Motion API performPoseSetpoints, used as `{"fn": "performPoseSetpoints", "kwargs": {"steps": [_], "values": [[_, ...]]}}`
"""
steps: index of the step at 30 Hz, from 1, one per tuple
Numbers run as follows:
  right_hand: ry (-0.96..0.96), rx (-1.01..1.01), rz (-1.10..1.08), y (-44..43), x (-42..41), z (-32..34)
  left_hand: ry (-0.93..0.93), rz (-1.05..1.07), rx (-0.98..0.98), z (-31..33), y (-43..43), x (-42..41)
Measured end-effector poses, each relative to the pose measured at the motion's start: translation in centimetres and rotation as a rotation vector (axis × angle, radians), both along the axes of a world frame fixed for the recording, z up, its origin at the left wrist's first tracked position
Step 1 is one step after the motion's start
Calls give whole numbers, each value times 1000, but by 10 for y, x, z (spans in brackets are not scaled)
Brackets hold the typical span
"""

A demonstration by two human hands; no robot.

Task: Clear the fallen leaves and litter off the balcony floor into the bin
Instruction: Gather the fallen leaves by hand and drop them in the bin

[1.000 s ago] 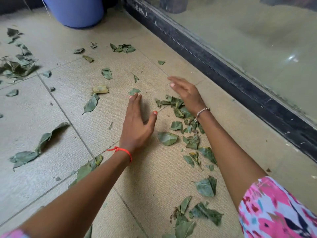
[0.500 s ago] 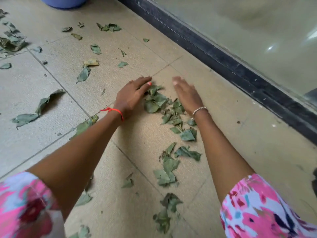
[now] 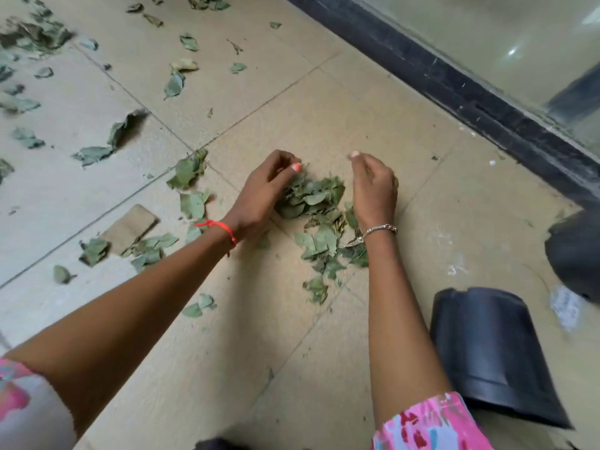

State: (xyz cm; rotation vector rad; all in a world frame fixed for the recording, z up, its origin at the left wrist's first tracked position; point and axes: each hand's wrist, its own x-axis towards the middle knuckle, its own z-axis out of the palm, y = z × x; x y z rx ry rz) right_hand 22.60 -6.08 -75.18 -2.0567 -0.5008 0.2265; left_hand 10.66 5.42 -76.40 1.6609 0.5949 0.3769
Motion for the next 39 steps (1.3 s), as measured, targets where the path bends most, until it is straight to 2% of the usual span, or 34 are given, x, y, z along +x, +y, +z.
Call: {"fn": "performPoseSetpoints", "kwargs": {"steps": [3,5,7,11,14,17,19,22,26,29,34,39], "values": [[-19,-276,155,-7,-17,-12,70,-92,119,2,-14,-4],[-61,-308,282,-7,-36,-12,93,-109,185,4,-21,-2],[-24,-233,331,-9,-54,-11,93,-98,207,4,-29,-3],[174,30,285,-24,-66,2,39,-52,217,1,-38,-13],[85,136,80,-48,-74,12,20,-76,237,-2,-37,-19],[31,-36,-67,-79,-100,5,34,-119,206,-3,-35,-21],[1,-220,-5,-93,-121,-6,49,-147,171,-3,-37,-21],[-269,-448,104,-93,-134,-20,61,-181,199,-1,-44,-20],[-423,-522,109,-78,-125,-26,87,-267,274,-1,-50,-28],[-405,-450,159,-68,-118,-26,81,-281,207,-1,-58,-35],[-68,-13,255,-51,-124,-21,20,-114,-68,4,-75,-48],[314,339,113,-38,-161,-9,-133,131,-532,26,-82,-57]]}}
